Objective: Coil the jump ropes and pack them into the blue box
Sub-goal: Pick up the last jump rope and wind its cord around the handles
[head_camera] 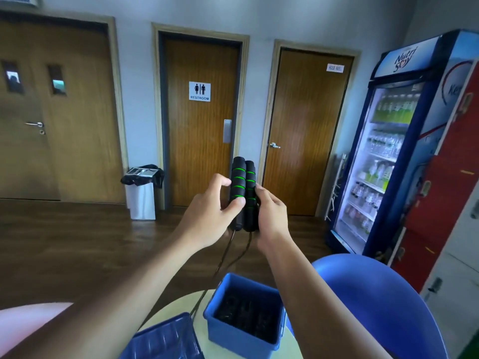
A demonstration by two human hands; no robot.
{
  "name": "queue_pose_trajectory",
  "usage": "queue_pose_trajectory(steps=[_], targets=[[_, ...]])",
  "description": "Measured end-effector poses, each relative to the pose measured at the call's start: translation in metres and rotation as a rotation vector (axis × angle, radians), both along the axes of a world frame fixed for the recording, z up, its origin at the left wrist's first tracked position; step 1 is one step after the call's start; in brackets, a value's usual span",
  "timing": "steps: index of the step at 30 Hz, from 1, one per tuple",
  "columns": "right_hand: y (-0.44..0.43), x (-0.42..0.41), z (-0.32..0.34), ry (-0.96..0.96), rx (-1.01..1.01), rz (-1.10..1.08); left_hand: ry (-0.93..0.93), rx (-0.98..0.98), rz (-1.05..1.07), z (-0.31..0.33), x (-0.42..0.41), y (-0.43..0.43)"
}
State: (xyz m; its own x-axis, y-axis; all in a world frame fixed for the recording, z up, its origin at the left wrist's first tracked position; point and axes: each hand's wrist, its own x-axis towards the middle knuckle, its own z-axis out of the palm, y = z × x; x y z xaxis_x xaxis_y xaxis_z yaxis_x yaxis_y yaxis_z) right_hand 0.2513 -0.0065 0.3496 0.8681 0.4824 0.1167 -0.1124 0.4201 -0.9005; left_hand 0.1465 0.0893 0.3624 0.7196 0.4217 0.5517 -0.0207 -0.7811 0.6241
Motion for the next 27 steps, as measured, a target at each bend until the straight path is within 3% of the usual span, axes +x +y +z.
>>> queue_pose_trajectory(steps=[5, 11, 13, 16, 18, 22, 24, 27], targets=[[-0.008, -0.002, -0.004, -0.052, 0.06, 0.244, 0.042, -0.03, -0.05, 0.021, -0.008, -0.005], [-0.024, 0.002, 0.005, -0.242, -0.018, 0.315, 0.119, 0.003, -0.13, 0.035, -0.014, 0.005], [-0.026, 0.008, 0.009, -0.232, -0.043, 0.348, 0.112, 0.149, -0.081, 0.041, -0.014, 0.011], [-0.033, 0.015, 0.017, -0.204, -0.118, 0.4, 0.032, 0.601, 0.009, 0.049, -0.013, 0.026], [-0.034, 0.02, 0.021, -0.263, -0.242, 0.384, 0.083, 0.869, -0.037, 0.052, -0.007, 0.037], [-0.03, 0.017, 0.033, -0.386, -0.526, 0.394, 0.433, 1.069, -0.055, 0.059, 0.014, 0.042], [-0.028, 0.016, 0.037, -0.424, -0.586, 0.411, 0.451, 1.155, -0.071, 0.057, 0.024, 0.042], [-0.031, 0.015, 0.043, -0.474, -0.608, 0.425, 0.402, 1.118, -0.168, 0.054, 0.03, 0.045]])
